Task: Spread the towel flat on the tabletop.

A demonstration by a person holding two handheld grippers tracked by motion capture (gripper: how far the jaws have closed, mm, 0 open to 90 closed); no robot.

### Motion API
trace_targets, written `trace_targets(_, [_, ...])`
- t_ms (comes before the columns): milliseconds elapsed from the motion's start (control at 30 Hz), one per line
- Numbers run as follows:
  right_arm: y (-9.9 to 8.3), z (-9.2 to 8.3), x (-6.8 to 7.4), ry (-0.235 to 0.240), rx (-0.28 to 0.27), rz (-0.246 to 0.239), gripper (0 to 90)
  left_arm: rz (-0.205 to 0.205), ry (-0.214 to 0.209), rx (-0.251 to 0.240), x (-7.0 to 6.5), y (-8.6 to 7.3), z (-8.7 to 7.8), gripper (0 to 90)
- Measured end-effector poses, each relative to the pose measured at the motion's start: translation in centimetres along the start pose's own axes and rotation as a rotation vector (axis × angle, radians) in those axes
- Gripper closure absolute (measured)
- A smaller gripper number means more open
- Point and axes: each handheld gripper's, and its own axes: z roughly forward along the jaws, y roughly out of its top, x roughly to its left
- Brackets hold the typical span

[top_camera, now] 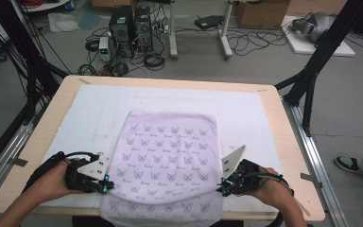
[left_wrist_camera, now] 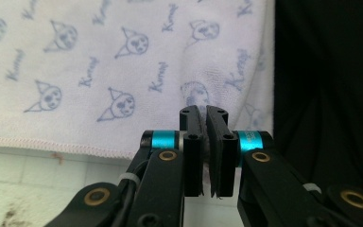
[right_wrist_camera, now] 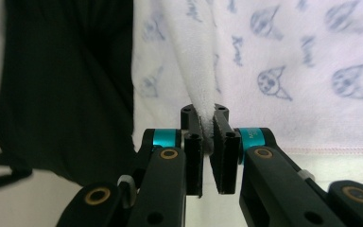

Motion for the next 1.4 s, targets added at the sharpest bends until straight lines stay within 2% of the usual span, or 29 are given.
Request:
trace_targets(100, [-0.2,-1.5,0.3,-0.009,-0.043,0.001,85.2,-0.007,0.0,-0.039,-0.1,0.3,-1.2,85.3])
trace_targets(167, [-0.3,-2.2,0.6,-0.005,-0.074,-0.004,85.2,-0.009,-0.019,-0.075,-0.5,0.4,-2.0,85.4])
trace_targets(267, [-0.7,-3.0,1.5,0.041,-0.129,-0.015,85.1,0.003,-0.099,-0.113,-1.4,0.3,-2.8,85.3])
trace_targets(333, [-1.0,-3.0,2.1,0.071,-0.14,-0.043,85.1,0.018,-0.146,-0.112,-2.3,0.1,-2.7,85.2])
trace_targets(367, [-1.1,-2.7,2.4,0.098,-0.136,-0.056,84.7,0.018,-0.153,-0.112,-2.4,-0.1,-2.5,84.8])
trace_targets(400, [-1.3,-2.5,2.4,0.111,-0.129,-0.058,83.7,0.022,-0.149,-0.108,-2.5,-0.2,-2.3,84.2])
trace_targets(433, [-1.4,-2.2,2.4,0.096,-0.122,-0.064,76.9,0.021,-0.117,-0.113,-2.4,-0.4,-2.1,82.0])
trace_targets(467, [-1.6,-1.8,2.3,0.061,-0.12,-0.054,68.1,0.019,-0.096,-0.115,-2.2,-0.5,-2.0,74.3])
trace_targets(500, [-1.7,-1.6,2.1,0.054,-0.127,-0.043,64.1,-0.008,-0.085,-0.118,-1.7,-0.7,-1.9,69.1])
trace_targets(533, [-1.8,-1.4,1.7,0.049,-0.126,-0.022,63.7,-0.013,-0.078,-0.117,-1.5,-0.7,-1.9,68.3])
trace_targets(600, [-1.6,-1.1,1.3,0.045,-0.132,-0.021,60.1,-0.017,-0.032,-0.122,-0.9,-0.7,-1.8,62.3])
trace_targets(667, [-1.1,-1.1,1.0,0.047,-0.147,-0.037,58.2,-0.026,0.009,-0.114,-0.3,-0.6,-1.7,61.1])
trace_targets(700, [-0.8,-1.0,0.8,0.039,-0.15,-0.031,58.2,-0.033,0.016,-0.121,0.0,-0.5,-1.5,60.4])
trace_targets(800, [-0.1,-0.4,-0.3,-0.028,-0.113,0.01,56.9,-0.042,0.057,-0.083,1.0,-0.2,-0.2,59.4])
trace_targets(833, [0.2,0.0,-0.7,-0.044,-0.087,0.023,56.9,-0.054,0.049,-0.064,1.4,-0.2,0.5,59.6])
trace_targets(867, [0.5,0.5,-1.1,-0.078,-0.057,0.017,56.9,-0.055,0.052,-0.059,1.6,-0.2,0.9,59.5])
trace_targets(967, [0.9,1.8,-2.1,-0.134,0.035,0.037,56.9,-0.076,0.071,-0.013,2.5,-0.3,2.5,59.3])
trace_targets(1000, [1.0,2.2,-2.4,-0.138,0.067,0.048,56.9,-0.073,0.071,-0.007,2.8,-0.5,2.9,58.4])
trace_targets(1067, [1.2,3.2,-2.8,-0.143,0.132,0.04,57.4,-0.085,0.058,-0.014,3.1,-0.7,3.4,58.3])
trace_targets(1100, [1.2,3.6,-2.9,-0.131,0.158,0.039,58.6,-0.083,0.056,-0.012,3.2,-0.8,3.6,59.1])
trace_targets(1167, [1.3,4.3,-3.0,-0.125,0.192,0.02,60.6,-0.091,0.049,-0.004,3.4,-1.0,4.0,62.1])
trace_targets(1233, [1.4,4.8,-3.3,-0.108,0.221,0.025,62.5,-0.102,0.038,-0.001,3.5,-1.1,4.2,63.5])
trace_targets(1400, [1.9,6.2,-3.7,-0.087,0.282,0.009,72.0,-0.096,0.016,0.039,4.0,-1.2,5.0,74.1])
